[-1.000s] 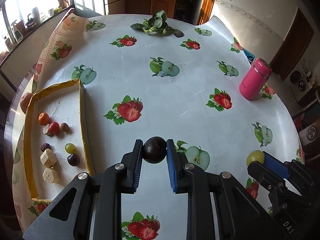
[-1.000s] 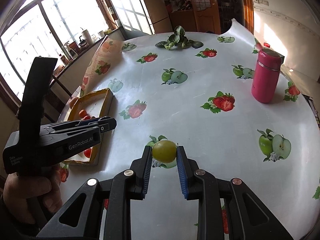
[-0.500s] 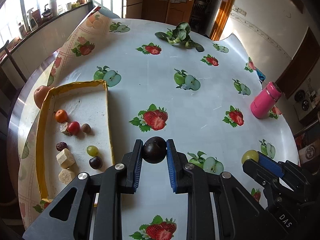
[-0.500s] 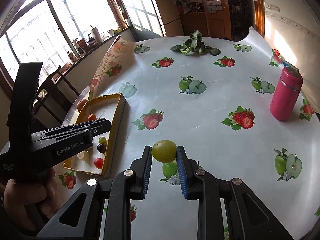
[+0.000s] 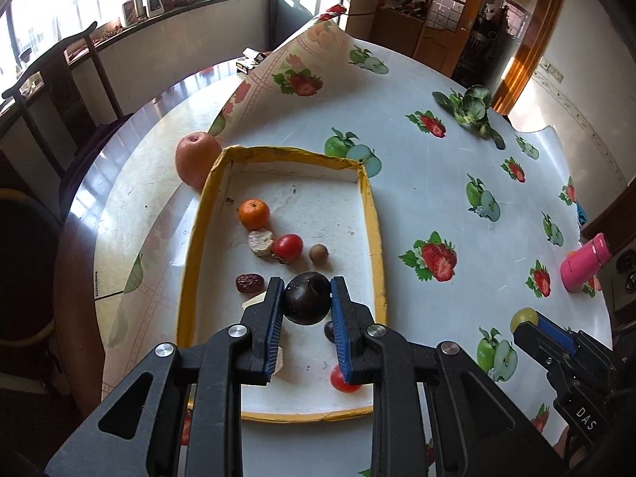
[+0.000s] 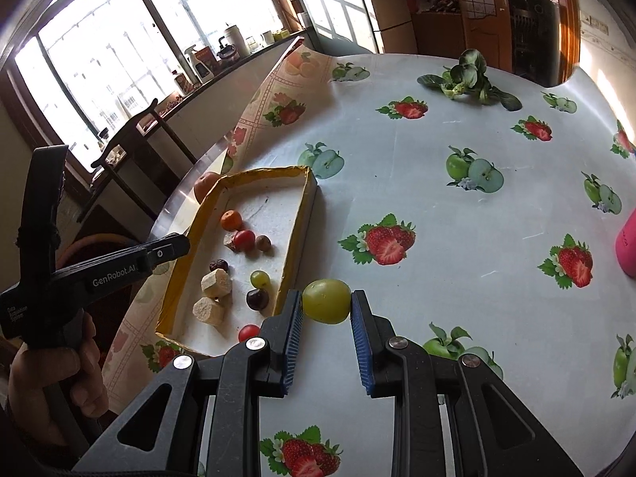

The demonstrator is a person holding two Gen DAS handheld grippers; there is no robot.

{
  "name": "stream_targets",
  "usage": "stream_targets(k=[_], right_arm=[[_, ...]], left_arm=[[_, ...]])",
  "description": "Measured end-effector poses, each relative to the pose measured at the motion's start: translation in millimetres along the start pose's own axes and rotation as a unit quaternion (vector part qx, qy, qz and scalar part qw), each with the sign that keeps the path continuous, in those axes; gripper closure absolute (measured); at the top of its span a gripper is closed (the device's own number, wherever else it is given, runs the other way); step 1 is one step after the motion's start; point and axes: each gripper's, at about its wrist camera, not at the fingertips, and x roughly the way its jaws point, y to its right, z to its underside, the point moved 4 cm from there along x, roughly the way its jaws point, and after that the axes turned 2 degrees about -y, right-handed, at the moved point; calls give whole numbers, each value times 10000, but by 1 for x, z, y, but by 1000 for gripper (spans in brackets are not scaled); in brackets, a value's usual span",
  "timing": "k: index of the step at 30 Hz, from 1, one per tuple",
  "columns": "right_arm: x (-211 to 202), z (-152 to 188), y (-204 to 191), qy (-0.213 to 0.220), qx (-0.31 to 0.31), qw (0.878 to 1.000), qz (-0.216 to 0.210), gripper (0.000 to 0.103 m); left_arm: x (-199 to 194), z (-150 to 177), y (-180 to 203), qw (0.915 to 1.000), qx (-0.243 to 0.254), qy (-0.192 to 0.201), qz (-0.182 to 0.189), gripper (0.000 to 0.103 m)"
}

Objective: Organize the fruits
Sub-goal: 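Carry the plum and grape into the tray and open both grippers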

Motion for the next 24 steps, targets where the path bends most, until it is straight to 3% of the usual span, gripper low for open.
stream_targets(k=[10, 17, 24], right_arm=[[39, -46, -35, -46, -227, 9994, -261, 78], [59, -89, -53, 50, -321, 9986, -410, 78], [98, -108, -62, -142, -423, 9980, -440, 78]], left_arm=[[11, -23, -54, 9987, -503, 30, -58, 83], [29, -50, -58, 9983, -584, 36, -22, 82], [60, -78, -47, 9985, -538, -56, 0, 82]])
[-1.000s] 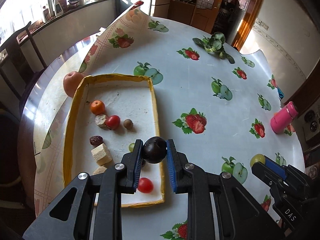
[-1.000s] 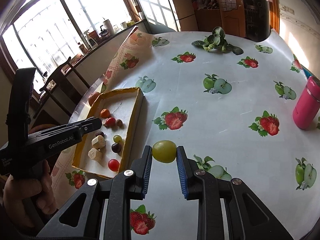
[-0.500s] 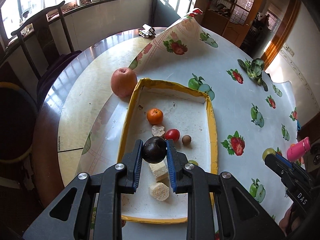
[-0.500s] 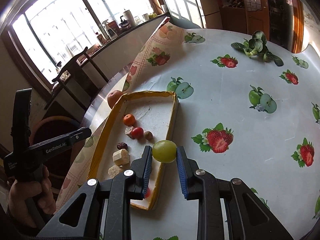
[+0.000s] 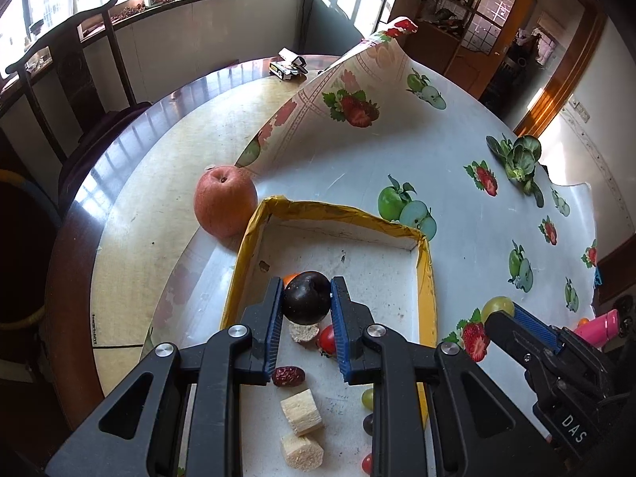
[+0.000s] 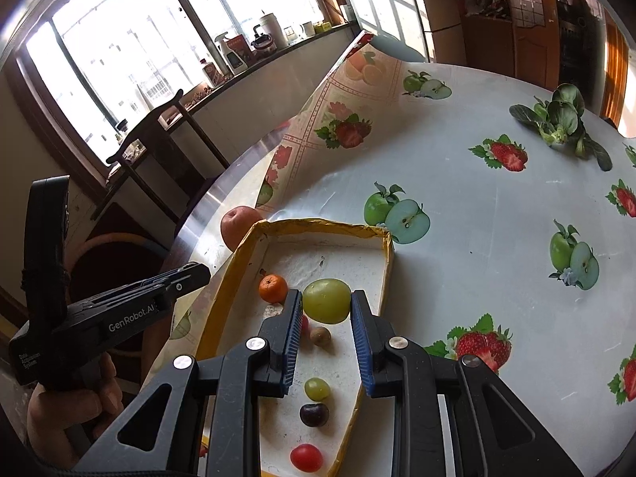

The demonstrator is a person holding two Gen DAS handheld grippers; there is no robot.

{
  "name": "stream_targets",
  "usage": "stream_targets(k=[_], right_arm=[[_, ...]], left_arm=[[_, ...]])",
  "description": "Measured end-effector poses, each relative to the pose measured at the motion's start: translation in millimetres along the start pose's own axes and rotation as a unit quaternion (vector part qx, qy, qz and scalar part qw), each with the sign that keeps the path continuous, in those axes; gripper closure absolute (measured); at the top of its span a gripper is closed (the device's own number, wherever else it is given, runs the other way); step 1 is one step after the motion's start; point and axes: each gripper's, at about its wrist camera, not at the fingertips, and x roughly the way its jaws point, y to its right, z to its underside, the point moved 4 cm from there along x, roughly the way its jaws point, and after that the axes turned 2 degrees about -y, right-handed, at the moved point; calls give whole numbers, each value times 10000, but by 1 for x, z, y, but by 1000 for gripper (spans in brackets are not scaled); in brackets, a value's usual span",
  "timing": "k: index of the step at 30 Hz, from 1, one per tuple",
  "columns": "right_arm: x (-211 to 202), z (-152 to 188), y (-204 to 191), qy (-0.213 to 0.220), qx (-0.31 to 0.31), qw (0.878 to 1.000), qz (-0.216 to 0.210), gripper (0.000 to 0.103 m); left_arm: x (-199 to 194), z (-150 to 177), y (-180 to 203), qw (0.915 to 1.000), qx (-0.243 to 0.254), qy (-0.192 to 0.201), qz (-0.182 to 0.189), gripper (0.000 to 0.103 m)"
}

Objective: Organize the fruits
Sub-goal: 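Carry the plum and grape into the tray and open both grippers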

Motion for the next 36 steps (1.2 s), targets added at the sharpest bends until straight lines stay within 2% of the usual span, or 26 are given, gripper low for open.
stream_targets(k=[6, 14, 19, 25, 32, 34, 36], right_arm=[[30, -5, 4, -186, 20, 9998, -40, 78], [79, -12, 7, -434, -40, 9990, -73, 78], [112, -6, 5, -654, -273, 9975, 22, 78], [139, 2, 4, -858, -573, 9945, 153, 78], [153, 5, 5, -889, -842, 9920, 310, 78], [154, 6, 5, -895, -862, 9917, 337, 77], [154, 9, 5, -895, -900, 9912, 373, 76]], left_arm=[[28, -17, 6, 9999, 66, -105, -74, 82], [82, -22, -1, 9988, -149, -469, -74, 82], [108, -23, -3, 9979, -92, -618, -175, 82], [122, -16, -4, 9974, -79, -691, -203, 82], [123, -14, 0, 9976, 116, -570, -380, 82], [125, -14, 4, 9972, 212, -568, -439, 80], [125, -13, 7, 9971, 243, -594, -406, 66]])
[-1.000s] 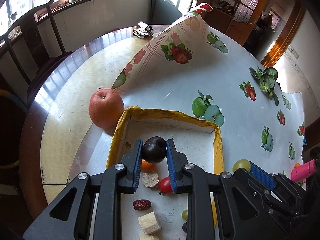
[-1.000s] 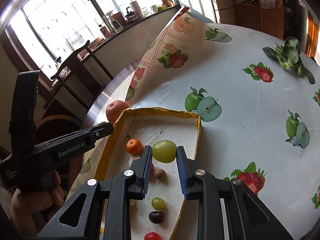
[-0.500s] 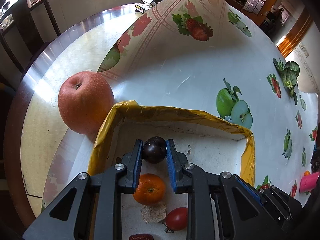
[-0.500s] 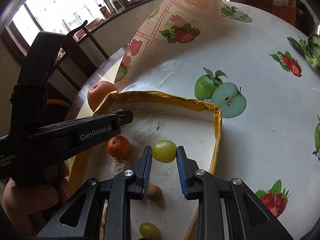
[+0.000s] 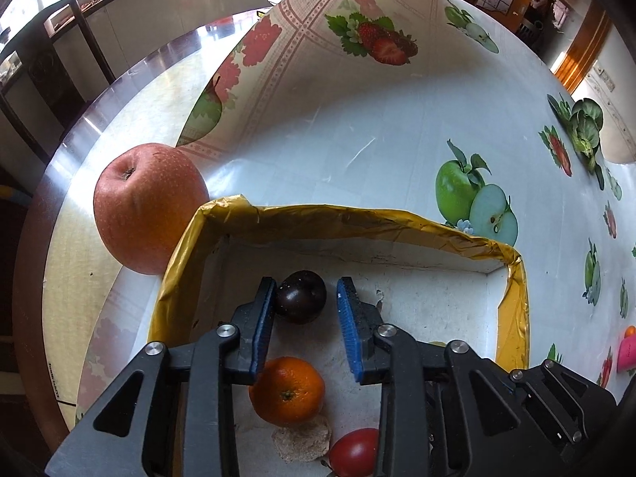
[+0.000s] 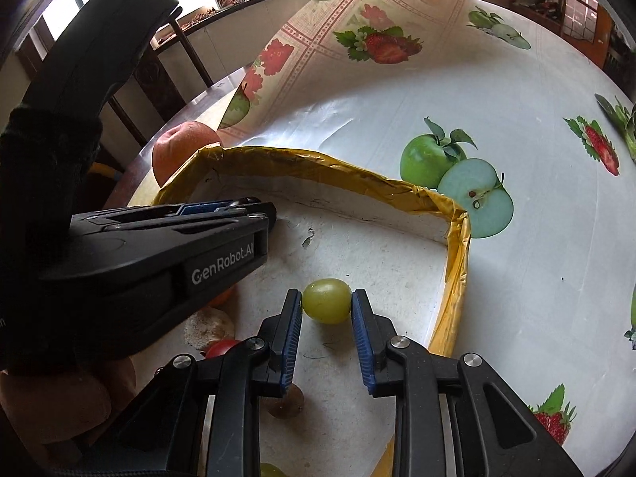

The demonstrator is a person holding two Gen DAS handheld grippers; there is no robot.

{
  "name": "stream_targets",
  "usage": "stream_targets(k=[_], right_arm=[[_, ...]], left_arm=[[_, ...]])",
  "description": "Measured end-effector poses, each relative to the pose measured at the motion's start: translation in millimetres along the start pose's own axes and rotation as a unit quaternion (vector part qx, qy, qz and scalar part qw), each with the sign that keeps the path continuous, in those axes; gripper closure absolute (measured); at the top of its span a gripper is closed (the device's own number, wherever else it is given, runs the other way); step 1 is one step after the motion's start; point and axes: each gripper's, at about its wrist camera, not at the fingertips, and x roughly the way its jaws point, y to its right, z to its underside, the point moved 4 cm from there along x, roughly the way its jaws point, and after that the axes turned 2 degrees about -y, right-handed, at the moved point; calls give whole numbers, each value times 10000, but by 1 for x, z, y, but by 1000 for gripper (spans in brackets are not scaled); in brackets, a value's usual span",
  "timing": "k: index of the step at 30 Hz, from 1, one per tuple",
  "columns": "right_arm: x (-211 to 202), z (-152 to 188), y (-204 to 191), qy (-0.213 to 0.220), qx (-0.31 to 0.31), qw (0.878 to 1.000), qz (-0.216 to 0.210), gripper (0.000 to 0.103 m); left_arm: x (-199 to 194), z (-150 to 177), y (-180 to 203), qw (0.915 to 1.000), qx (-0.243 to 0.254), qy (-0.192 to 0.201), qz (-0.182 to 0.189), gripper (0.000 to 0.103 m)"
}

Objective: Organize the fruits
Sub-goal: 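Carry the plum and grape into the tray and open both grippers, then withdraw both open grippers from the tray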

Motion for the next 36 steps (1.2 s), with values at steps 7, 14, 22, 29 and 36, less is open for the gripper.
stream_targets(k=[7, 14, 22, 29, 36], right_arm=[[-10, 3, 1, 40, 23, 10000, -54, 53], [-42, 10, 11, 251, 226, 9994, -80, 52], [-71, 27, 15, 353, 359, 9987, -124, 52], [-92, 56, 5, 373, 143, 9986, -335, 49], [-113, 84, -10, 371, -338, 9978, -441, 41]], left_arm=[[-9, 10, 1, 9998, 60, -2, -212, 44], [-34, 20, -2, 9998, -67, 123, -157, 41], [-66, 41, -5, 9992, -108, 326, -218, 41], [-105, 75, -5, 9963, -65, 629, -584, 32], [-141, 115, -2, 9928, 100, 899, -785, 31]])
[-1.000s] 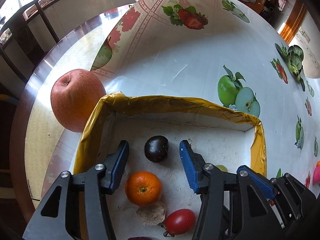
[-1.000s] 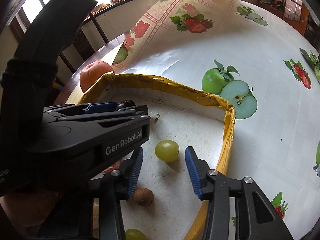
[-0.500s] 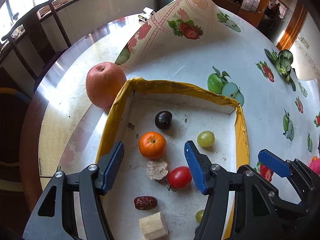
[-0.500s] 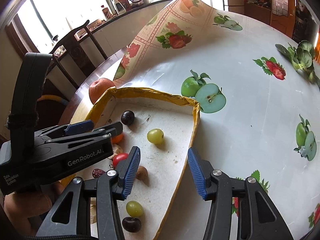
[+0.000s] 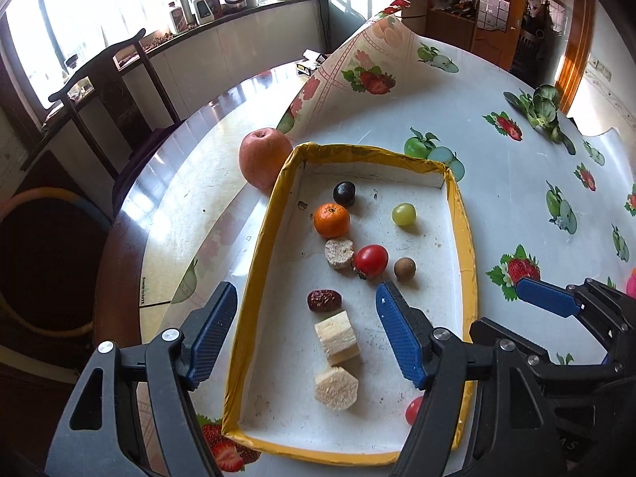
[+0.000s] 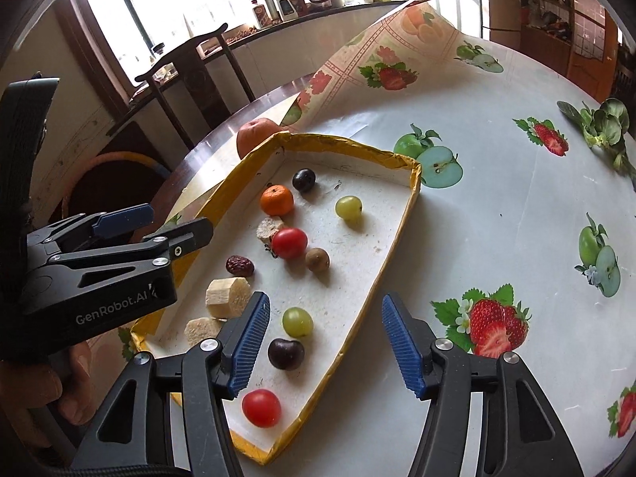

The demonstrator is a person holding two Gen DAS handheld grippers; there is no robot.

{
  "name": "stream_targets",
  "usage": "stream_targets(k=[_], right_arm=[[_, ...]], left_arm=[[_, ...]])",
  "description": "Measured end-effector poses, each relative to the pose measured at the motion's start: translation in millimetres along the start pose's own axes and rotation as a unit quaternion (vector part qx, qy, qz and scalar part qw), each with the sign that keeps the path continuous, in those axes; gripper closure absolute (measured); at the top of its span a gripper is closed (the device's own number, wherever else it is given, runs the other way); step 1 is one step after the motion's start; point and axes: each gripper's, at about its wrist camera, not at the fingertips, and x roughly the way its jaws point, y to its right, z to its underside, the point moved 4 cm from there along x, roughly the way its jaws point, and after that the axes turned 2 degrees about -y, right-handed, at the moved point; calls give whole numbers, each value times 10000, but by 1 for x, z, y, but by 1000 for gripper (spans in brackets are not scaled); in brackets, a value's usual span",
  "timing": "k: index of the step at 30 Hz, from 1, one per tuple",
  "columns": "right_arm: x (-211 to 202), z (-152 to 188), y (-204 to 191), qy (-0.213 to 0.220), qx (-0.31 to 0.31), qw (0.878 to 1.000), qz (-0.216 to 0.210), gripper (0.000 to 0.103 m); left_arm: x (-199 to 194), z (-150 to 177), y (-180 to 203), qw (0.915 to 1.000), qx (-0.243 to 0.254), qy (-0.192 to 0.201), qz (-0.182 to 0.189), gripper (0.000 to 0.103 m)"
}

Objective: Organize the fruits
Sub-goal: 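Withdraw both open grippers from the tray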

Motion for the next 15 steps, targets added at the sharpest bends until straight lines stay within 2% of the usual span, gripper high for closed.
stream_targets(k=[4, 7, 13, 15], right_arm=[[-11, 10, -6, -25, -229, 9997, -70, 34], [-19, 17, -12, -27, -481, 9988, -75, 29], [-31, 25, -24, -43, -955, 9952, -190, 25], [-32, 28, -27, -83, -1116, 9932, -312, 24]], left_arm=[[-17, 15, -2, 10000, 6, 48, 86, 30], [-27, 25, -5, 9999, -58, 69, 127, 24], [-37, 46, -8, 9997, -107, -3, 241, 24], [-39, 53, -8, 9999, -79, -5, 149, 24]])
